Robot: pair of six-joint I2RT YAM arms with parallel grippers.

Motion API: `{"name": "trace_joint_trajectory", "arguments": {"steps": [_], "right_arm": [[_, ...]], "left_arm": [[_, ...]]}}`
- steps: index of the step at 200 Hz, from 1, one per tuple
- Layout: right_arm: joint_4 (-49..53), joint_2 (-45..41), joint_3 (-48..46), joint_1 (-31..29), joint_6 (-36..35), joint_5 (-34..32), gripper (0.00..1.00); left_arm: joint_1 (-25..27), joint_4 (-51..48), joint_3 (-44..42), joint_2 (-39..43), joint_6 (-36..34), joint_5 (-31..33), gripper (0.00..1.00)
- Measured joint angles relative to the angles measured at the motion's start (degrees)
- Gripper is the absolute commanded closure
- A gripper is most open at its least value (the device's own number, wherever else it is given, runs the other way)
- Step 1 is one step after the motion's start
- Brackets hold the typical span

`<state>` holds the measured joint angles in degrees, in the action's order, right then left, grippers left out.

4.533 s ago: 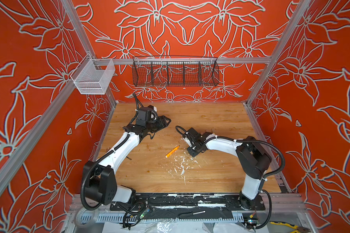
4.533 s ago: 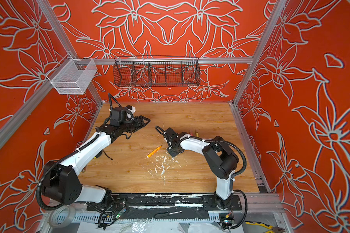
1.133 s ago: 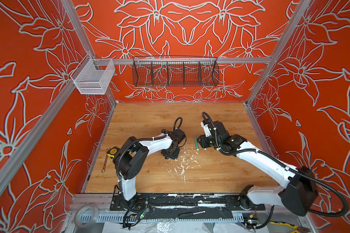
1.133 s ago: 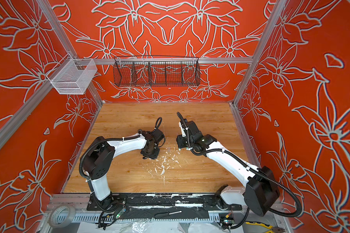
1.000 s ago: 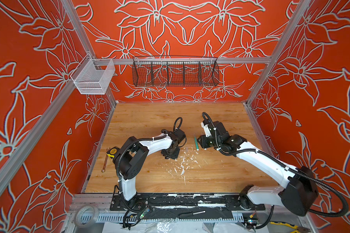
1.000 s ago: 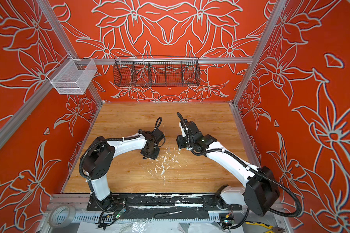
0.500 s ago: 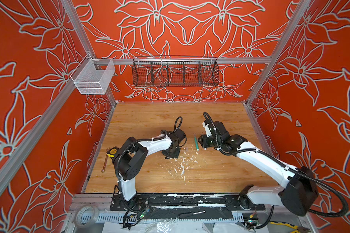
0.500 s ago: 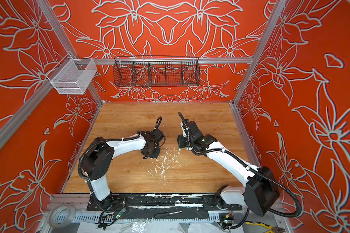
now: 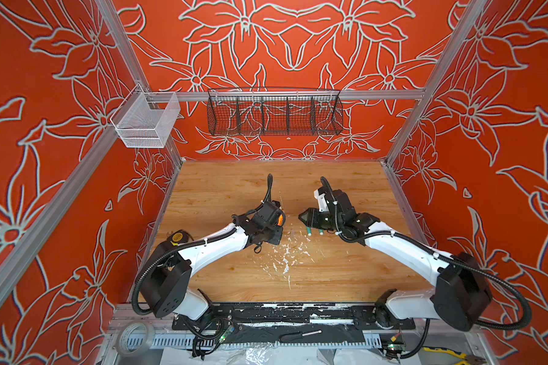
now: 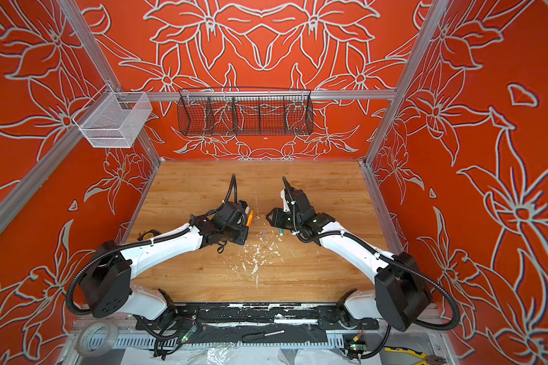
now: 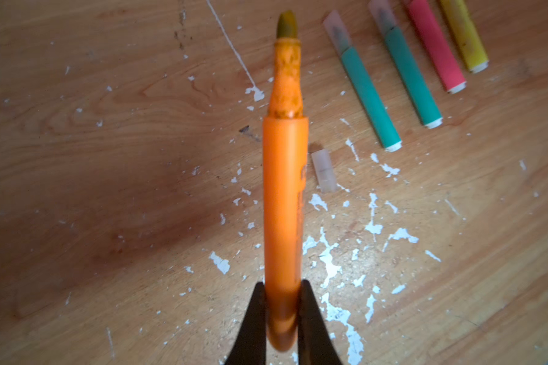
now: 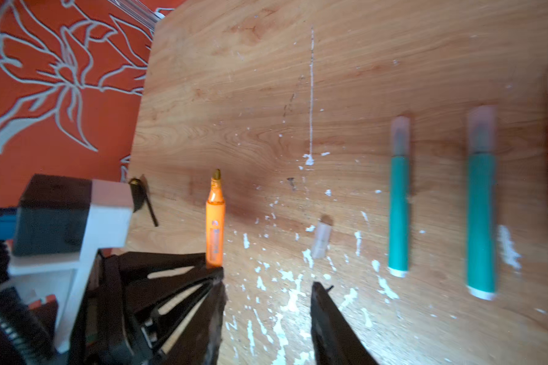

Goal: Insert the pens into the pen caps
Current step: 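Grasp the uncapped orange marker with the left gripper while the right gripper repositions, then lift the orange marker upright with the left gripper while the right gripper moves back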

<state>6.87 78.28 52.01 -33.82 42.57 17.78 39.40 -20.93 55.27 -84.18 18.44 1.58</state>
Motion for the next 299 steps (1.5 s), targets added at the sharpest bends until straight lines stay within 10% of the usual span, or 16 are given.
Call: {"name": "trace_joint_trajectory", "arguments": {"steps": [91, 187, 234, 299], "right_arm": [[-9.68, 5.29, -0.33, -0.07, 4.55, 8.85, 0.51], [-13.55, 9.92, 1.60, -0.76, 7.10, 12.61, 0.93], [-13.68, 9.90, 1.62, -0.92, 7.54, 12.72, 1.00], [-13.57, 7.65, 1.60, -1.20, 7.87, 12.76, 1.00]], "left_arm": [[0.00, 3.21, 0.00, 3.17, 0.68, -6.86, 1.00], [-0.02, 3.91, -0.02, 3.61, 0.68, -9.05, 1.00], [0.00, 6.69, -1.77, 3.65, 1.03, -10.01, 0.69], [-0.04, 13.77, -5.07, 5.18, 1.42, -12.22, 0.75]]}}
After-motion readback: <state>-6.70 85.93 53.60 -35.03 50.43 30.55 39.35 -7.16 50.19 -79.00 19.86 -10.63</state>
